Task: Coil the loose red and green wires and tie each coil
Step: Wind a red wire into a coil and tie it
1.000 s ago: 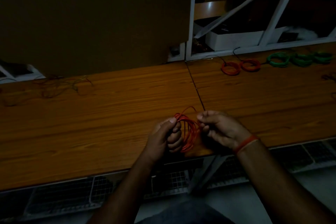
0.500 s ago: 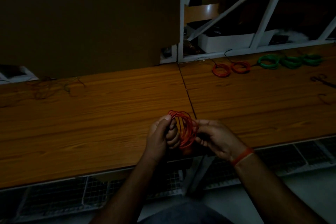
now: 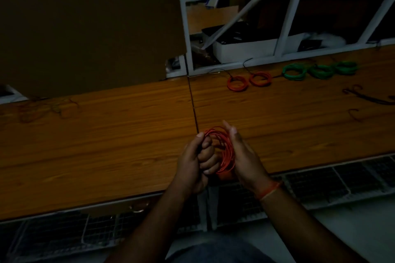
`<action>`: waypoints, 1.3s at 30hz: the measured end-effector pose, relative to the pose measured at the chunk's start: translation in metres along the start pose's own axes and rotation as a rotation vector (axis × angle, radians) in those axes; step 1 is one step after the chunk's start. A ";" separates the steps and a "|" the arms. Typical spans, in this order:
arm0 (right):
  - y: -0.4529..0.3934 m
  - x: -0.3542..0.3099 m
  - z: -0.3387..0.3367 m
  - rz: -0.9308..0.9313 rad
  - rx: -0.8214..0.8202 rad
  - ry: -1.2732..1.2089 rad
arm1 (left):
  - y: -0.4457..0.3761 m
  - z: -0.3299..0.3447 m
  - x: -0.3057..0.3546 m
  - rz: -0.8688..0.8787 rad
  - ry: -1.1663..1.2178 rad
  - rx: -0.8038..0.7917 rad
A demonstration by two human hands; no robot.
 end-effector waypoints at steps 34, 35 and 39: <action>-0.033 0.030 -0.224 0.142 0.345 -0.264 | -0.199 0.041 -0.120 -0.088 -0.740 0.219; -0.033 0.028 -0.236 0.176 0.268 -0.228 | -0.204 0.040 -0.123 -0.106 -0.703 0.227; -0.038 0.024 -0.288 0.272 0.060 0.125 | -0.226 0.028 -0.143 -0.158 -0.587 0.319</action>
Point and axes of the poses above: each hand's wrist, its own y-axis away from the middle knuckle, its own z-axis out of the palm, x = y × z, the point moved 6 cm from there along -y, towards the middle knuckle, and after that the axes turned 3 degrees about y, right-handed, at the moved point
